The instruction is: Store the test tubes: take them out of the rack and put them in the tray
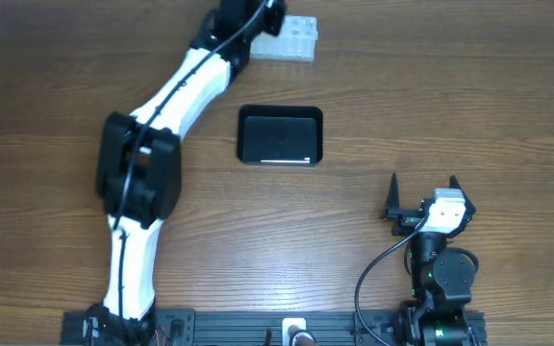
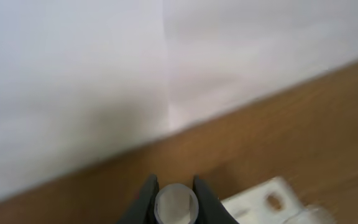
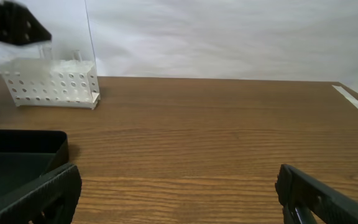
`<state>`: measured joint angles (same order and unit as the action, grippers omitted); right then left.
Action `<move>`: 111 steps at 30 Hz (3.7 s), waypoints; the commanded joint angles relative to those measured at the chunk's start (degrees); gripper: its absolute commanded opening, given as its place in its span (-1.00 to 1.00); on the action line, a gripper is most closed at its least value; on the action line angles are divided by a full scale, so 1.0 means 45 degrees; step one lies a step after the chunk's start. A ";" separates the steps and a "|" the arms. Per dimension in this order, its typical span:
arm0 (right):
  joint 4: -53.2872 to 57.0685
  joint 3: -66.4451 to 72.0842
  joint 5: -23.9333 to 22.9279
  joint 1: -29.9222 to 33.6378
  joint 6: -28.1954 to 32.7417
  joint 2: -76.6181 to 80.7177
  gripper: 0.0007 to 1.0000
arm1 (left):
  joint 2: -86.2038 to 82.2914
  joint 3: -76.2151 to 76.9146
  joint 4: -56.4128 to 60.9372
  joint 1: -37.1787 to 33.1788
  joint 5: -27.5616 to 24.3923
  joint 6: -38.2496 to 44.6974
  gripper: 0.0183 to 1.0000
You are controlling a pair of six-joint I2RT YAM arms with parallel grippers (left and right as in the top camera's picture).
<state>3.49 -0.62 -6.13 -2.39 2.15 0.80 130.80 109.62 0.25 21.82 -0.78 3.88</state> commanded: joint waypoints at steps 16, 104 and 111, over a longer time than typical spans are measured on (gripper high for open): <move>0.0039 0.0078 0.0024 0.0073 0.0058 -0.0092 0.98 | -0.3706 -0.1617 -1.0826 0.0860 0.1904 -0.6499 -0.96; 0.0039 0.0078 0.0024 0.0073 0.0058 -0.0092 0.98 | -2.9021 -2.4285 -0.0967 -0.4187 -0.1360 -0.0583 1.00; 0.0039 0.0078 0.0019 0.0073 0.0058 -0.0092 0.99 | -2.8982 -2.4285 -0.0918 -0.4163 -0.1384 -0.0627 1.00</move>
<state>3.49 -0.62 -6.11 -2.39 2.17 0.80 0.73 0.62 -3.81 3.36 -5.98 0.47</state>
